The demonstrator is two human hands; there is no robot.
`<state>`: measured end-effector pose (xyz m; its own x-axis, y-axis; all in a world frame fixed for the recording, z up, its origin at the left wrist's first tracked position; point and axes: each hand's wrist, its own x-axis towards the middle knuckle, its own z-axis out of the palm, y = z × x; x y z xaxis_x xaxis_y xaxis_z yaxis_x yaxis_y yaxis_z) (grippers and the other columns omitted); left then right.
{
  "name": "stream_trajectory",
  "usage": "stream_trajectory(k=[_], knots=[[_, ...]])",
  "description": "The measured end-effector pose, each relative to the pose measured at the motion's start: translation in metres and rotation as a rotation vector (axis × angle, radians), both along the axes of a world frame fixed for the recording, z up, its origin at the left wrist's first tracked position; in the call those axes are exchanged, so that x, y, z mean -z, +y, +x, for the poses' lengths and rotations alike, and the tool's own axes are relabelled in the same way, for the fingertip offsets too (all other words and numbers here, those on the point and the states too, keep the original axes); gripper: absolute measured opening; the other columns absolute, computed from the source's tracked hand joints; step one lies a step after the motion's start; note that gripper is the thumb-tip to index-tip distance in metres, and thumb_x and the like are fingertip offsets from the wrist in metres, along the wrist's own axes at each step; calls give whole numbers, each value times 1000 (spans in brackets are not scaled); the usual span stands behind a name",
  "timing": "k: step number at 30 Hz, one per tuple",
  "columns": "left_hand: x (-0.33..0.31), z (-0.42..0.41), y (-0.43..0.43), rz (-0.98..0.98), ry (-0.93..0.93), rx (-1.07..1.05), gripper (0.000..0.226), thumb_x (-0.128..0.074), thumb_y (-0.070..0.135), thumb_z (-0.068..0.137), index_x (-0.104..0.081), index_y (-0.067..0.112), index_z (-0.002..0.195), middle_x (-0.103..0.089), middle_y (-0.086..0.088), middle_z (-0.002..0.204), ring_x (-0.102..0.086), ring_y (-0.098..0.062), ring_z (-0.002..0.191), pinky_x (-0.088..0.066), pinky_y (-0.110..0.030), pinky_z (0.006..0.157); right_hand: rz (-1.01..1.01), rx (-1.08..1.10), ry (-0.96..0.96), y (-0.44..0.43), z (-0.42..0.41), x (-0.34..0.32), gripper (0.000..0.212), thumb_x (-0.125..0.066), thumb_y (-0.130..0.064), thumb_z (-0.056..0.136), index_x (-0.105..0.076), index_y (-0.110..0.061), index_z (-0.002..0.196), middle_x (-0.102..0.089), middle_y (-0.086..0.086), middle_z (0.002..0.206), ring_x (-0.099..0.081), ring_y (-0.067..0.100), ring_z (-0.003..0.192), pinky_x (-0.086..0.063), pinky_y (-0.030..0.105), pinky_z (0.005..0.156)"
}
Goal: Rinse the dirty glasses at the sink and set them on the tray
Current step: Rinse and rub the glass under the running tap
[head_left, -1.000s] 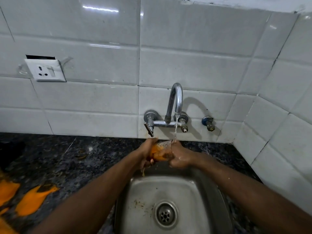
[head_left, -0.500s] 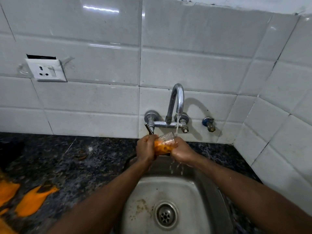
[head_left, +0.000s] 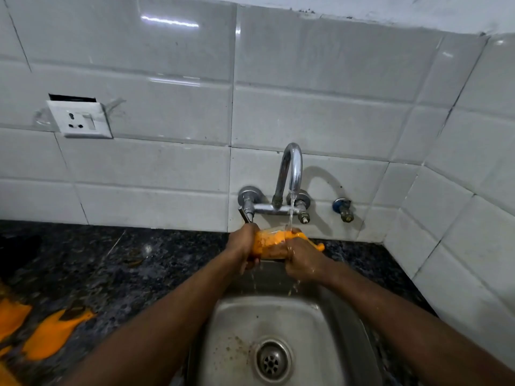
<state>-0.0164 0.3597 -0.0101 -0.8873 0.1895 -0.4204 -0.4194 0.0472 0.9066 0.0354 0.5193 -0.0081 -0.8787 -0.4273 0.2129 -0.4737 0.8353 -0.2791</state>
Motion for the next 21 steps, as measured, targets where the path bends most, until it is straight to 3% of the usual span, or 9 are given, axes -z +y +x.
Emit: stream_trajectory(k=[2, 4, 5, 9, 12, 15, 18, 19, 21], knots=[[2, -1, 0, 47, 118, 22, 31, -50, 42, 96, -59, 12, 97, -63, -13, 78, -53, -18, 48, -38, -21, 37, -191, 16, -66, -3, -4, -2, 50, -53, 18, 71, -74, -11, 107, -74, 2, 101, -65, 2, 92, -50, 17, 79], [9, 1, 1, 146, 251, -16, 26, -52, 36, 95, -62, 12, 90, -65, -17, 82, -57, -22, 54, -40, -24, 40, -329, 32, -180, -13, -6, -7, 29, -53, 9, 89, -71, -5, 107, -73, 8, 100, -69, 12, 85, -51, 18, 55], [14, 0, 1, 149, 275, -30, 26, -52, 32, 94, -63, 11, 85, -64, -17, 79, -56, -23, 53, -39, -23, 40, -352, 12, -220, -13, -7, -4, 26, -53, 6, 91, -69, -2, 111, -72, 12, 105, -69, 15, 87, -52, 18, 55], [11, -3, -5, -9, -43, 105, 30, -44, 35, 94, -54, 8, 86, -57, -10, 56, -45, -20, 37, -25, -13, 34, 18, -74, -51, -1, -8, 4, 48, -57, 13, 73, -68, -6, 115, -69, 9, 117, -62, 15, 107, -46, 16, 92], [13, -5, -3, 79, 149, 88, 36, -49, 42, 96, -58, 8, 100, -65, -16, 81, -57, -21, 52, -38, -21, 37, -215, 41, -224, -1, -11, 7, 48, -54, 14, 79, -68, -17, 114, -70, 1, 111, -63, 4, 97, -52, 23, 90], [17, 1, 5, 22, 506, -92, 24, -56, 32, 93, -63, 12, 81, -64, -12, 83, -60, -28, 73, -49, -35, 55, -316, 59, -308, -6, -6, -4, 47, -50, 16, 83, -64, -11, 119, -69, 9, 114, -66, 12, 91, -57, 26, 83], [11, -3, 6, 2, 160, -83, 28, -50, 32, 93, -59, 8, 81, -59, -14, 73, -53, -24, 55, -39, -25, 45, -42, -67, -192, -6, -3, -16, 38, -55, 8, 84, -68, -10, 115, -68, 5, 115, -56, 1, 98, -40, 4, 83], [7, -2, 4, 9, 39, -20, 29, -49, 35, 93, -58, 8, 88, -60, -15, 75, -52, -23, 53, -37, -21, 43, -20, -70, -152, -3, -3, -14, 33, -57, 0, 87, -70, -18, 112, -69, -2, 113, -56, -1, 98, -40, 8, 84], [9, -5, 4, 17, 94, 7, 31, -52, 40, 94, -60, 10, 94, -65, -15, 84, -56, -23, 58, -40, -23, 44, -128, -24, -162, -6, -1, -6, 34, -61, -4, 84, -69, -25, 109, -70, -7, 110, -62, 4, 102, -52, 27, 90]])
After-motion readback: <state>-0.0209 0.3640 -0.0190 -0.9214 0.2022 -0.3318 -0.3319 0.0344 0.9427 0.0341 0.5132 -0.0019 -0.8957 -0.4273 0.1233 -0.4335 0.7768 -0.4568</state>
